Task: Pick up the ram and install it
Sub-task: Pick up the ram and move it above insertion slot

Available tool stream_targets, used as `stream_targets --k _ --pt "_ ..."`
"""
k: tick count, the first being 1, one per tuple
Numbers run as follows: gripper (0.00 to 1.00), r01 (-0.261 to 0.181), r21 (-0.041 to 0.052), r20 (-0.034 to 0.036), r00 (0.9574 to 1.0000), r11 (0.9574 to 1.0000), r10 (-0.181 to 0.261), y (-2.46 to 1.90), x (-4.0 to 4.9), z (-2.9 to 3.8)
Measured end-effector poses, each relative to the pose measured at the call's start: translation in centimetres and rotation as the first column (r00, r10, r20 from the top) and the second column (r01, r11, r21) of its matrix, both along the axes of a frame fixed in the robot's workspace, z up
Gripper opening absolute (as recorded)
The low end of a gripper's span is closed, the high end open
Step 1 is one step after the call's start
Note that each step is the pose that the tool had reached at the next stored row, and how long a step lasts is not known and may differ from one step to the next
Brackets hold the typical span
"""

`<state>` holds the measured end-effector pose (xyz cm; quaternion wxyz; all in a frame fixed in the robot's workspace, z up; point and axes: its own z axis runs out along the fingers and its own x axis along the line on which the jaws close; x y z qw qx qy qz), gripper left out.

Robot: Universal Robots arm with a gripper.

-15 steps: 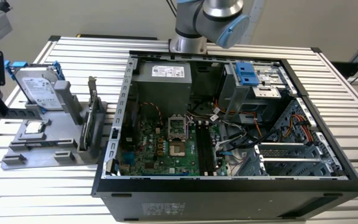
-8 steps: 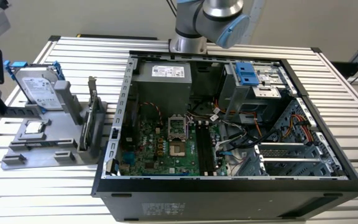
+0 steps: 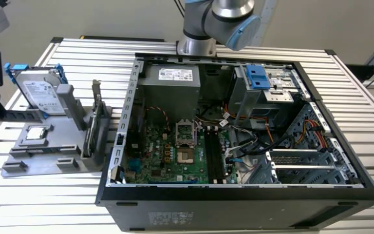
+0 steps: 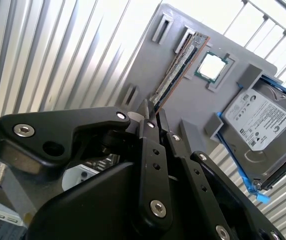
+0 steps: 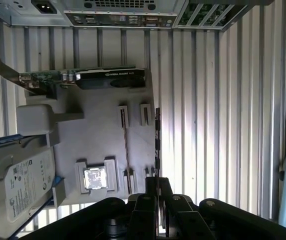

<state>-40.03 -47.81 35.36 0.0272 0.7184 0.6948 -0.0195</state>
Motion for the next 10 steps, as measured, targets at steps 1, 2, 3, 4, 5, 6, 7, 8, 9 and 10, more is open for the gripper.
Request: stream_targets --k 1,2,3,4,5,6,7,8,9,10 --pt "0.0 0.0 0.0 0.0 1.0 1.0 0.0 0.0 0.0 0.06" --pt "0.0 0.0 0.0 0.0 1.0 1.0 0.0 0.0 0.0 0.12" --pt "0.0 0.0 -0.0001 -0.0001 1.0 1.0 0.0 0.0 0.0 0.19" --pt "0.0 0.0 0.0 -0.0001 1.0 1.0 0.0 0.0 0.0 0.25" --pt "0.0 0.0 0.0 -0.0001 1.0 1.0 0.0 0.0 0.0 0.31" --pt "0.0 0.0 0.0 0.0 1.0 1.0 0.0 0.0 0.0 0.37" --pt "0.0 0.0 0.0 0.0 1.0 1.0 0.0 0.0 0.0 0.43" --pt "0.0 0.0 0.0 0.0 1.0 1.0 0.0 0.0 0.0 0.48" --pt "0.0 0.0 0.0 0.0 1.0 1.0 0.0 0.0 0.0 0.53" --pt "0.0 0.0 0.0001 0.0001 1.0 1.0 0.0 0.0 0.0 0.56"
